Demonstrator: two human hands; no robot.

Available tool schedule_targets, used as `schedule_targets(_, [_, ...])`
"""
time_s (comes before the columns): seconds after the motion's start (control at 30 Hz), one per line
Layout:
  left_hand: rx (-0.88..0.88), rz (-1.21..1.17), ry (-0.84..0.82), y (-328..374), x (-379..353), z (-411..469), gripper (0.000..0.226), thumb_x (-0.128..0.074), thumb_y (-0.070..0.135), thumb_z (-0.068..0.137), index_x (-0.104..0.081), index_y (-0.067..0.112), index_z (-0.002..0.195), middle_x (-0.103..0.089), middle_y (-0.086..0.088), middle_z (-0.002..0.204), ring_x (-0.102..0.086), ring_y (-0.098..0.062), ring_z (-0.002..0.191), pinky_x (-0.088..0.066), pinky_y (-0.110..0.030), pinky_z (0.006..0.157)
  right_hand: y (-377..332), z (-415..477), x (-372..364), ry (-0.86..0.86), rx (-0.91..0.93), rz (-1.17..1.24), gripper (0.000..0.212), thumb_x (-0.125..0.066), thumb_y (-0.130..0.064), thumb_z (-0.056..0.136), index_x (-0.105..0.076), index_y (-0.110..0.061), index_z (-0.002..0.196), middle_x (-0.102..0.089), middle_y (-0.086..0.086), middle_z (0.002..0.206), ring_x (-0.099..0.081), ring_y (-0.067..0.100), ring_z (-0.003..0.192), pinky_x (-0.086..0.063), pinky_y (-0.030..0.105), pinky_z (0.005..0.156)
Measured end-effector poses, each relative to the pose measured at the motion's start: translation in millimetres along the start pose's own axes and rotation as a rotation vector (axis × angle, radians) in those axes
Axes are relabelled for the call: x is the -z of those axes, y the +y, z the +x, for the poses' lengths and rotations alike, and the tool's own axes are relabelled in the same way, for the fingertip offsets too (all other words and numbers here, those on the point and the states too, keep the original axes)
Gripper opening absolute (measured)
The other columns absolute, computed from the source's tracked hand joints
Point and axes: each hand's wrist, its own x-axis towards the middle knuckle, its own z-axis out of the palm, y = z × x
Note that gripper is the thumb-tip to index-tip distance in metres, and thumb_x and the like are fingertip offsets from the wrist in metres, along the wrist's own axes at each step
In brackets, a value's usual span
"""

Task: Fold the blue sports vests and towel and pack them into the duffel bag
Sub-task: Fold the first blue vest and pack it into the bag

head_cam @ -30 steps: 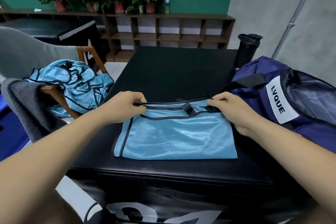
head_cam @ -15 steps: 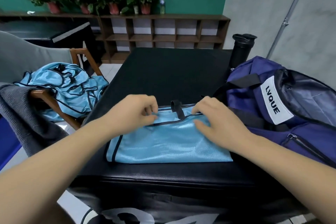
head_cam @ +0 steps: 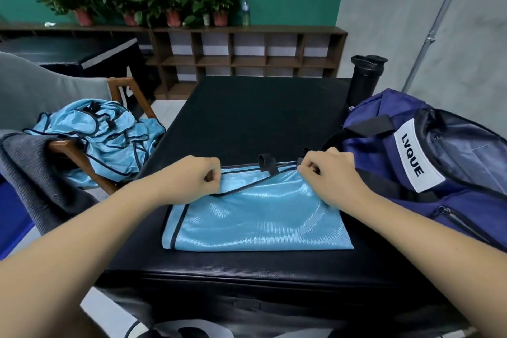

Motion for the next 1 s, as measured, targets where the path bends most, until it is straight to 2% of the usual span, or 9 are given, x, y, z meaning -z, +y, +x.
schedule_targets(0.13, [0.0,-0.086,-0.112,-1.5,-1.1,-2.0,0.018,-0.079,0.048,0.091,-0.065,0.039,0.097,-0.071,0.016,0.094,-0.066,-0.005,0.087,-0.057,-0.03,0.081,-2.6,6.0,-8.1,0.03,-0.06,0.019,0.026,-0.06,-0.03,0.102,-0.059,-0.029,0.076,-0.058,-0.013,0.066,-0.051,0.018,0.086,-0.032,0.042,0.086])
schedule_targets(0.33, [-0.011,0.011,0.058,-7.3,-0.2,4.4,0.01,-0.068,0.031,0.094,-0.064,0.033,0.084,-0.069,0.015,0.092,-0.064,-0.008,0.087,-0.056,-0.045,0.087,-2.2,10.0,-19.1,0.054,-0.103,-0.067,0.025,-0.056,-0.034,0.103,-0.059,-0.028,0.079,-0.059,-0.013,0.072,-0.05,0.018,0.087,-0.03,0.042,0.085])
schedule_targets(0.43, [-0.007,-0.025,0.076,-5.3,-4.9,5.3,0.026,-0.073,0.058,0.088,-0.058,0.036,0.09,-0.063,0.015,0.097,-0.061,-0.006,0.092,-0.05,-0.039,0.089,-0.8,9.8,-23.5,0.06,-0.097,-0.067,0.027,-0.057,-0.039,0.104,-0.058,-0.028,0.079,-0.059,-0.013,0.073,-0.05,0.018,0.087,-0.028,0.041,0.085])
schedule_targets(0.5, [-0.041,0.117,0.07,-0.7,-13.8,6.5,0.042,-0.073,0.072,0.081,-0.052,0.038,0.094,-0.056,0.015,0.1,-0.057,-0.006,0.095,-0.044,-0.034,0.088,-0.5,9.7,-25.8,0.061,-0.096,-0.069,0.029,-0.056,-0.041,0.105,-0.056,-0.028,0.079,-0.06,-0.012,0.074,-0.049,0.018,0.087,-0.028,0.041,0.085])
schedule_targets(0.57, [-0.083,0.253,0.125,3.6,-21.6,10.3,0.042,-0.071,0.069,0.082,-0.048,0.037,0.096,-0.054,0.014,0.098,-0.055,-0.01,0.094,-0.041,-0.035,0.086,-0.5,10.2,-26.8,0.062,-0.107,-0.06,0.03,-0.056,-0.043,0.104,-0.055,-0.028,0.078,-0.062,-0.012,0.076,-0.05,0.019,0.088,-0.028,0.041,0.086])
schedule_targets(0.67, [-0.095,0.358,0.216,1.0,-20.7,19.6,0.02,-0.066,0.041,0.09,-0.049,0.031,0.097,-0.059,0.011,0.089,-0.058,-0.015,0.085,-0.041,-0.036,0.082,-0.2,10.6,-27.9,0.063,-0.131,-0.032,0.03,-0.056,-0.041,0.104,-0.055,-0.028,0.078,-0.063,-0.012,0.077,-0.05,0.019,0.09,-0.028,0.041,0.087])
schedule_targets(0.83, [-0.01,0.25,0.323,-14.9,-12.2,23.9,0.019,-0.056,0.019,0.096,-0.049,0.029,0.11,-0.065,0.009,0.08,-0.061,-0.02,0.075,-0.042,-0.036,0.07,-0.8,10.3,-29.7,0.068,-0.15,-0.018,0.03,-0.056,-0.039,0.104,-0.053,-0.027,0.077,-0.063,-0.012,0.077,-0.051,0.02,0.09,-0.032,0.043,0.091])
schedule_targets(0.93, [-0.01,0.222,0.399,-12.6,-16.6,26.4,0.013,-0.052,0.031,0.104,-0.05,0.029,0.117,-0.06,0.011,0.1,-0.06,-0.019,0.087,-0.047,-0.04,0.078,-1.3,11.5,-30.7,0.073,-0.16,-0.021,0.032,-0.057,-0.04,0.104,-0.052,-0.027,0.076,-0.063,-0.012,0.075,-0.052,0.021,0.09,-0.033,0.044,0.091])
schedule_targets(1.0, [-0.123,0.221,0.401,-3.4,-21.5,25.0,0.026,-0.058,0.051,0.102,-0.053,0.033,0.119,-0.053,0.014,0.111,-0.054,-0.012,0.094,-0.044,-0.037,0.083,-1.2,12.2,-31.5,0.076,-0.162,-0.017,0.032,-0.058,-0.041,0.104,-0.052,-0.027,0.076,-0.062,-0.013,0.074,-0.052,0.021,0.09,-0.033,0.044,0.091])
